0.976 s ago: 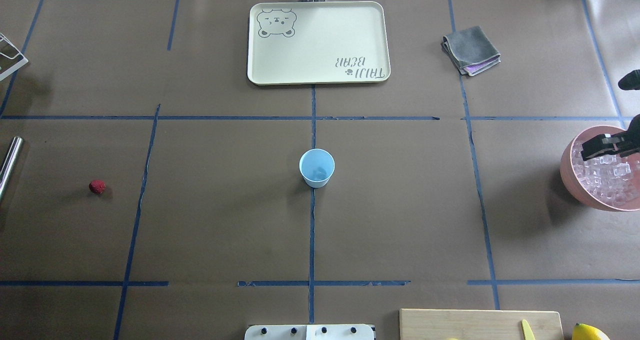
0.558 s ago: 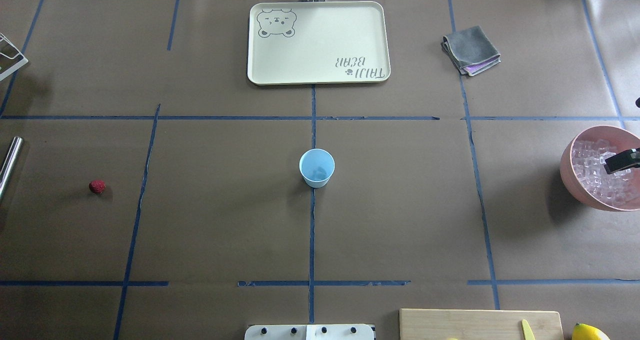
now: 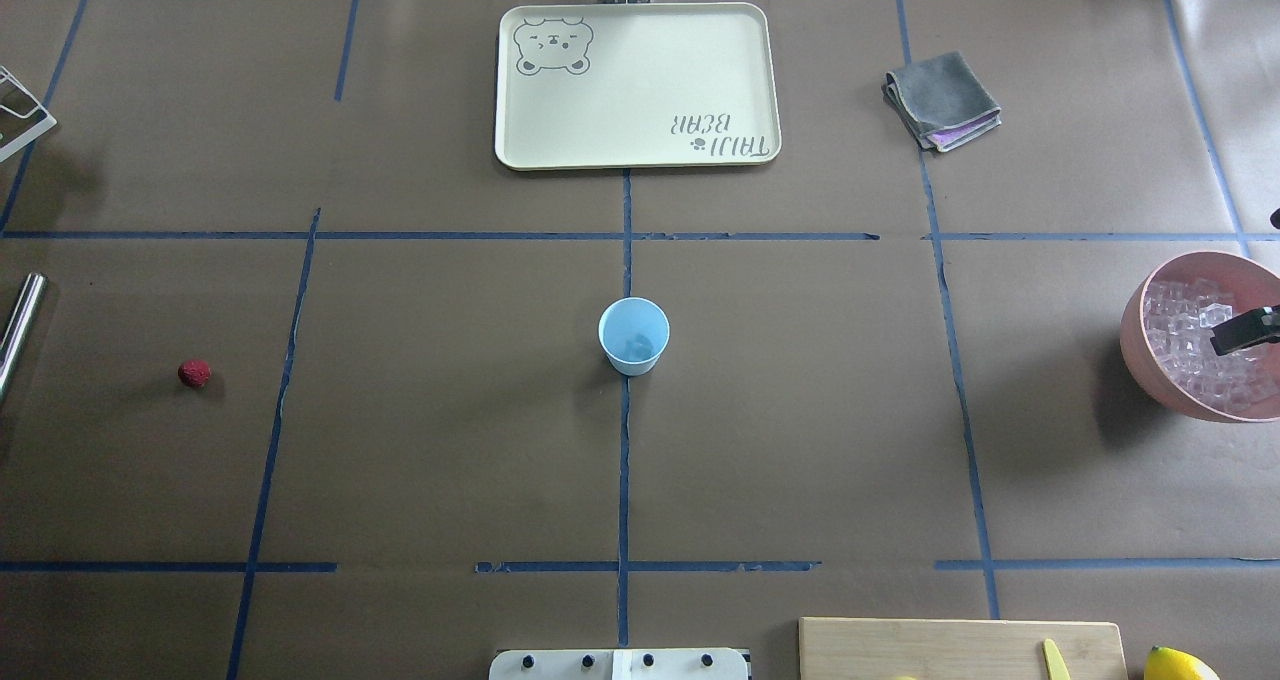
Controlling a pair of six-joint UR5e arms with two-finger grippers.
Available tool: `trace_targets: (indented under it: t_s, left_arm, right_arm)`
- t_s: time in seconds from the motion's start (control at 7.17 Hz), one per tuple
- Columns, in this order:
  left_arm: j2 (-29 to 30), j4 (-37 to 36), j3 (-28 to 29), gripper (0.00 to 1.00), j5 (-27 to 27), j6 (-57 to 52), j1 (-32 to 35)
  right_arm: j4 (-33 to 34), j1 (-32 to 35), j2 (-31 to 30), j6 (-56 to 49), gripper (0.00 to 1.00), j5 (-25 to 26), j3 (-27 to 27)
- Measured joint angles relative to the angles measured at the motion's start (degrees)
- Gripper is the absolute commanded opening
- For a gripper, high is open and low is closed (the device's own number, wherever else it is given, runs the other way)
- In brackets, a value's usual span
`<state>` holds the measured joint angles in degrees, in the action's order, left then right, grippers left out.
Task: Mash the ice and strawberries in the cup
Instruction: 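Grasp another ice cube from the bowl with the right gripper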
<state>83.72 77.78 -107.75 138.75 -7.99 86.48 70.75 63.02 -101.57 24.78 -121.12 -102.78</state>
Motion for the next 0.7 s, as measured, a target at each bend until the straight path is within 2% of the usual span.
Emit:
trace_targets:
  t_s: [0.14, 0.28, 0.42, 0.56, 0.7]
  left_arm:
    - [0.0, 0.0, 0.0, 1.00, 0.0, 0.0, 0.0]
    - [0.0, 0.0, 0.0, 1.00, 0.0, 0.0, 0.0]
    - [0.0, 0.0, 0.0, 1.00, 0.0, 0.0, 0.0]
    - [-0.1, 0.0, 0.0, 1.00, 0.0, 0.0, 0.0]
    - [-0.1, 0.0, 0.0, 1.00, 0.0, 0.0, 0.0]
  right_arm:
    - [-0.1, 0.0, 0.1, 0.0, 0.58, -1.0, 0.4]
    - [-0.1, 0.0, 0.2, 0.1, 0.26, -1.7, 0.5]
    - [-0.1, 0.0, 0.2, 0.1, 0.09, -2.0, 0.5]
    - [-0.1, 0.0, 0.2, 0.1, 0.00, -2.2, 0.5]
    - [-0.1, -0.1, 0.3, 0.1, 0.00, -2.3, 0.6]
